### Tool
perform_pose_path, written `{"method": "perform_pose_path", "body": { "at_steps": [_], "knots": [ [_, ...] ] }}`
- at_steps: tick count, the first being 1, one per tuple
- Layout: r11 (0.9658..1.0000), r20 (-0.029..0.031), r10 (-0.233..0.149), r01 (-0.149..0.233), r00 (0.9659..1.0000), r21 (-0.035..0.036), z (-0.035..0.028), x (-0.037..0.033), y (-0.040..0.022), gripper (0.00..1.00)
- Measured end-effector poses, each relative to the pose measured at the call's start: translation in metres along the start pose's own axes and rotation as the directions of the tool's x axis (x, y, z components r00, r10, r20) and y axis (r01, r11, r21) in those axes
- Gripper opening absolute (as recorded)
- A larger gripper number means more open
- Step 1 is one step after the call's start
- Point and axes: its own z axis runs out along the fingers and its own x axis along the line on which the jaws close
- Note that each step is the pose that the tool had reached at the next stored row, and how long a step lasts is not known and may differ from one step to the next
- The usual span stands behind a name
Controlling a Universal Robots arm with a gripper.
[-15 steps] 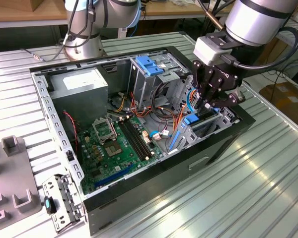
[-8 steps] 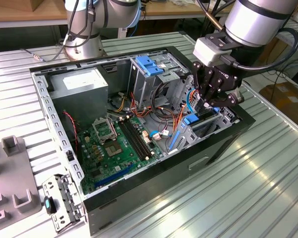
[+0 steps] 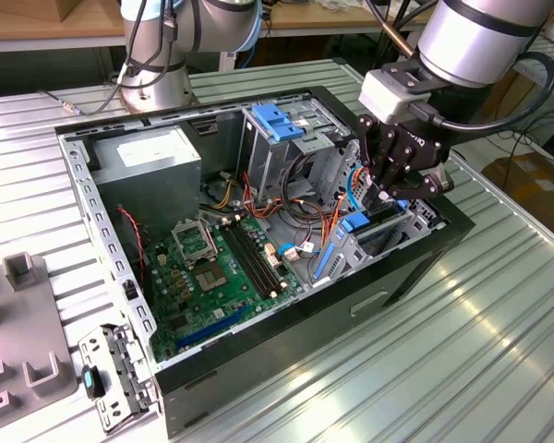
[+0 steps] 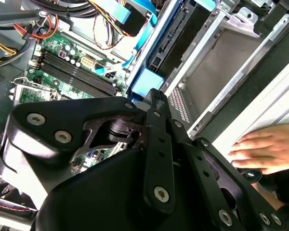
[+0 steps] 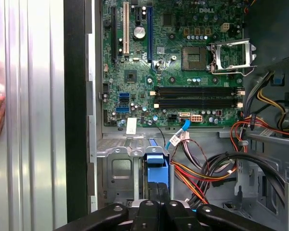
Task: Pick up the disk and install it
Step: 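Insert the first disk wire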
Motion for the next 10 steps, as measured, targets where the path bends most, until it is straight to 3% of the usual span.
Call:
{"method": "perform_pose_path", "body": {
  "at_steps": [3,10],
  "knots": [
    [1.0000,0.0002,0.000,0.000,1.0000,0.0000,0.0002,0.0000,-0.0007,0.11],
    [1.0000,0.0001,0.000,0.000,1.0000,0.0000,0.0002,-0.0001,-0.0113,0.11]
  ]
}}
